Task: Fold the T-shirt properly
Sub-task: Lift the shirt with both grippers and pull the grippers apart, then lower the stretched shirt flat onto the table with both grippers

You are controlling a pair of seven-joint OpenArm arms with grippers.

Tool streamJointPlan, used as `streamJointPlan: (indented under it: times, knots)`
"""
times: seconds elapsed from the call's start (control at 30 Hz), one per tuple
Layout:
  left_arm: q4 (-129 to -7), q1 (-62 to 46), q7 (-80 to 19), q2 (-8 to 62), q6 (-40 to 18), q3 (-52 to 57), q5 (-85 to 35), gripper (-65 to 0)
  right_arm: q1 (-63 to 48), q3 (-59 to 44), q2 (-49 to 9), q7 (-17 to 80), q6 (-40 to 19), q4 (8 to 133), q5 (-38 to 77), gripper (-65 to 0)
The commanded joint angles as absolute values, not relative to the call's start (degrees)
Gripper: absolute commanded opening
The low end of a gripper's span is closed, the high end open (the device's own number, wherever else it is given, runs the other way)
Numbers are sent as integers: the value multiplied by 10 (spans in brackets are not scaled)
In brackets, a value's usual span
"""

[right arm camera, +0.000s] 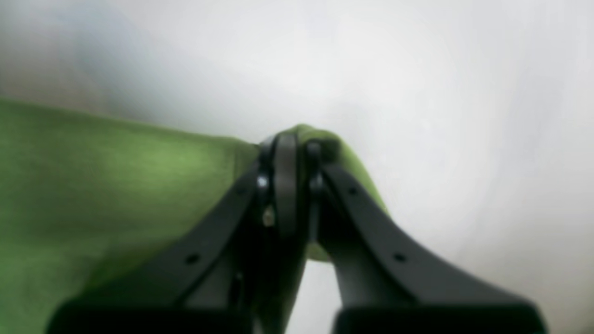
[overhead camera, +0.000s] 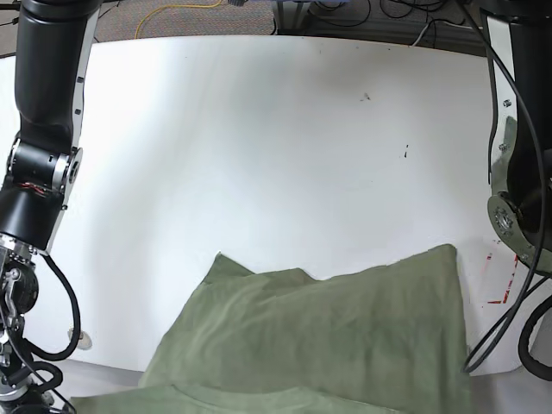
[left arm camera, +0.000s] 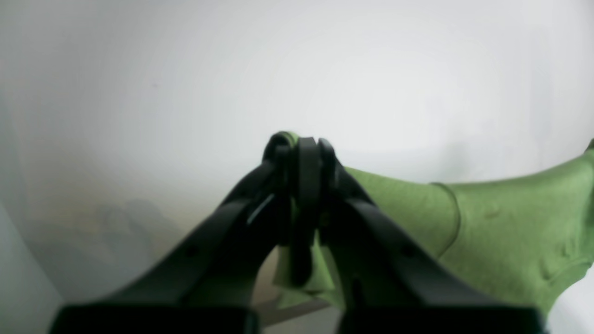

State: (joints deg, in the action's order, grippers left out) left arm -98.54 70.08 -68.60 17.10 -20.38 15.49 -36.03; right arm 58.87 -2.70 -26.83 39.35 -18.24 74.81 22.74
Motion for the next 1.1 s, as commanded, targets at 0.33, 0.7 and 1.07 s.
streamJointPlan:
  times: [0.33, 0.7, 1.07]
  knots:
    - [-1069, 520, -683, 170, -203, 152, -420, -650, 424, -72, -301, 388, -181, 846, 228, -648]
    - [-1113, 315, -684, 172, -203, 152, -473, -650, 233, -159, -273, 399, -181, 930, 228, -648]
    - [-1144, 137, -684, 174, -203, 155, -494, -650, 87, -183, -225, 399, -181, 983, 227, -648]
